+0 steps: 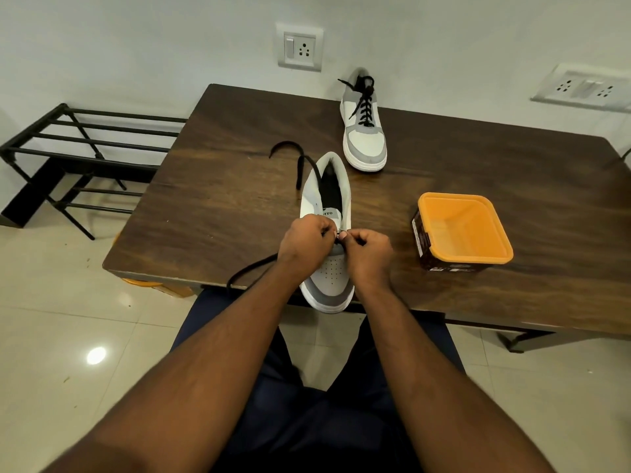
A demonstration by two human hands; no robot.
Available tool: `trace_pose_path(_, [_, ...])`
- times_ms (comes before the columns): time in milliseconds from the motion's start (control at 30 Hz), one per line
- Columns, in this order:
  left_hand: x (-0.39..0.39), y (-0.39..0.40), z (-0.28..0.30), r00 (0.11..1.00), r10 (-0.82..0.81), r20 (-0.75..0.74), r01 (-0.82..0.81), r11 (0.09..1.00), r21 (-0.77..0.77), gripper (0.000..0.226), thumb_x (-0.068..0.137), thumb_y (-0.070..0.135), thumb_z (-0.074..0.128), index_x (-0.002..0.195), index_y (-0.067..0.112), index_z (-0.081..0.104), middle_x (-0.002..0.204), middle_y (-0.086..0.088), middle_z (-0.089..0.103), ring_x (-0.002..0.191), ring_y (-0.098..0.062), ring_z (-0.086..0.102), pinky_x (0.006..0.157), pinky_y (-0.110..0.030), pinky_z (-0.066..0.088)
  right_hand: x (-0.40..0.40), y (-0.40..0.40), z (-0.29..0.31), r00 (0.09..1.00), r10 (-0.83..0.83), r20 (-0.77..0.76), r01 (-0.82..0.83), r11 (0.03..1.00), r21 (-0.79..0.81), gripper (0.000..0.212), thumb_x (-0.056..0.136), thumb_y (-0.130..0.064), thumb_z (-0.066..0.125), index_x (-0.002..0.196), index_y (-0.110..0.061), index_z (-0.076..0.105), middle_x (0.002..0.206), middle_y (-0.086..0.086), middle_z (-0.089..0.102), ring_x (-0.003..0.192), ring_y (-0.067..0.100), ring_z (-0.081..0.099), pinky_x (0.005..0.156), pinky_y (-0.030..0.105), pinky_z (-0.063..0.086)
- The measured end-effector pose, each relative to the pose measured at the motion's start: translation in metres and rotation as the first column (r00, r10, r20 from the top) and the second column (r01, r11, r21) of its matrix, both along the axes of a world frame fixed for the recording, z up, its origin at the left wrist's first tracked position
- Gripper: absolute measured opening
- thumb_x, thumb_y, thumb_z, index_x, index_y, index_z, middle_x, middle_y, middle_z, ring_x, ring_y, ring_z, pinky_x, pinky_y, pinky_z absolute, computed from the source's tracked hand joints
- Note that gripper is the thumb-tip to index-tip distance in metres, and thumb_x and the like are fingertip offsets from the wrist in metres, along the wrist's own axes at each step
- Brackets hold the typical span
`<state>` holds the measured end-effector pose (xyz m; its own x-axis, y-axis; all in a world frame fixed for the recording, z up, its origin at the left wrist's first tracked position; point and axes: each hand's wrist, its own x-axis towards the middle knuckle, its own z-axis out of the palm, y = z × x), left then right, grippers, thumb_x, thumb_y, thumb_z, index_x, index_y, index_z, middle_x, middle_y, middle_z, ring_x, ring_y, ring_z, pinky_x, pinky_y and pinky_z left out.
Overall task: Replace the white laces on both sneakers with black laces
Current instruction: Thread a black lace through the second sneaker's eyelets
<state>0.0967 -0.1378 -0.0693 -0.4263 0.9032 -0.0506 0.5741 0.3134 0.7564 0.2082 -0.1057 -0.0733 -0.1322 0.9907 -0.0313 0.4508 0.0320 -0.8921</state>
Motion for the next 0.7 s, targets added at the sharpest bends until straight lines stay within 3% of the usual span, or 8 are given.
trace_pose_path(133, [0.007, -0.001, -0.001, 1.0, 0.028, -0.01, -0.028, 0.999, 0.02, 0.024, 0.094, 0.021, 0.054, 0.075, 0.017, 0.068, 0.069, 0.003, 0.066, 0.067, -0.016, 0.063, 0.066, -0.037, 0.057, 0.001, -0.001, -0.001, 0.998, 0.013, -0.064, -0.014, 0.999, -0.029, 0.014, 0.09, -0.02, 0.066, 0.086, -0.011, 0.076, 0.077, -0.004, 0.071, 0.073, 0.01, 0.065, 0.066, 0.024, 0.053])
trace_pose_path(233, [0.011, 0.0, -0.004, 0.996, 0.076, 0.049, -0.078, 0.996, 0.041, 0.022, 0.093, 0.019, 0.056, 0.075, 0.017, 0.069, 0.069, 0.004, 0.067, 0.068, -0.016, 0.064, 0.068, -0.038, 0.057, 0.007, 0.003, -0.003, 0.981, -0.039, -0.189, 0.004, 0.983, -0.182, 0.022, 0.093, -0.019, 0.062, 0.079, -0.005, 0.073, 0.073, 0.002, 0.069, 0.067, 0.012, 0.061, 0.065, 0.029, 0.051])
trace_pose_path(300, [0.013, 0.001, -0.007, 0.987, 0.101, 0.125, -0.108, 0.993, 0.048, 0.02, 0.093, 0.018, 0.058, 0.078, 0.017, 0.071, 0.073, 0.003, 0.069, 0.072, -0.017, 0.066, 0.071, -0.04, 0.057, 0.011, 0.007, -0.003, 0.967, -0.037, -0.253, -0.028, 0.968, -0.249, 0.018, 0.092, -0.014, 0.061, 0.082, -0.006, 0.073, 0.079, 0.007, 0.072, 0.073, 0.015, 0.064, 0.071, 0.032, 0.054])
trace_pose_path(433, [0.014, -0.002, -0.002, 0.977, 0.07, 0.2, -0.077, 0.997, 0.026, 0.017, 0.097, 0.024, 0.057, 0.094, 0.017, 0.073, 0.089, 0.0, 0.072, 0.085, -0.019, 0.067, 0.082, -0.042, 0.056, 0.011, 0.013, 0.001, 0.97, 0.045, -0.24, -0.103, 0.967, -0.235, 0.013, 0.087, -0.002, 0.066, 0.081, -0.012, 0.071, 0.079, 0.004, 0.071, 0.072, 0.012, 0.064, 0.07, 0.026, 0.054])
trace_pose_path(467, [0.014, -0.004, 0.001, 0.988, 0.034, 0.154, -0.035, 0.999, 0.004, 0.019, 0.098, 0.029, 0.056, 0.101, 0.018, 0.071, 0.096, 0.0, 0.071, 0.092, -0.02, 0.066, 0.086, -0.041, 0.054, 0.011, 0.016, 0.0, 0.974, 0.049, -0.22, -0.102, 0.967, -0.236, 0.013, 0.087, -0.002, 0.066, 0.079, -0.013, 0.07, 0.077, 0.003, 0.07, 0.071, 0.011, 0.063, 0.068, 0.025, 0.052])
trace_pose_path(533, [0.016, -0.012, 0.003, 0.984, -0.042, -0.175, 0.023, 0.994, -0.111, 0.031, 0.095, 0.046, 0.056, 0.117, 0.027, 0.065, 0.111, 0.0, 0.063, 0.106, -0.021, 0.059, 0.092, -0.039, 0.044, 0.011, 0.021, 0.0, 0.985, 0.047, -0.163, -0.086, 0.967, -0.24, 0.017, 0.089, -0.003, 0.062, 0.078, -0.015, 0.068, 0.078, 0.003, 0.07, 0.072, 0.011, 0.062, 0.069, 0.027, 0.052])
trace_pose_path(600, [0.019, -0.022, 0.002, 0.891, -0.029, -0.454, -0.056, 0.983, -0.175, 0.046, 0.089, 0.062, 0.055, 0.126, 0.034, 0.057, 0.121, -0.001, 0.051, 0.113, -0.023, 0.048, 0.093, -0.043, 0.033, 0.013, 0.026, 0.002, 0.988, 0.029, -0.15, -0.069, 0.959, -0.273, 0.019, 0.093, -0.004, 0.055, 0.081, -0.017, 0.063, 0.084, 0.006, 0.07, 0.077, 0.014, 0.063, 0.072, 0.031, 0.054])
trace_pose_path(700, [0.023, -0.029, -0.003, 0.861, 0.038, -0.508, -0.119, 0.985, -0.127, 0.05, 0.085, 0.066, 0.055, 0.126, 0.038, 0.053, 0.141, -0.004, 0.036, 0.127, -0.028, 0.033, 0.101, -0.05, 0.027, 0.02, 0.034, 0.017, 0.98, 0.017, -0.198, -0.079, 0.946, -0.314, 0.02, 0.1, -0.006, 0.043, 0.086, -0.019, 0.052, 0.091, 0.01, 0.069, 0.073, 0.017, 0.066, 0.067, 0.031, 0.053])
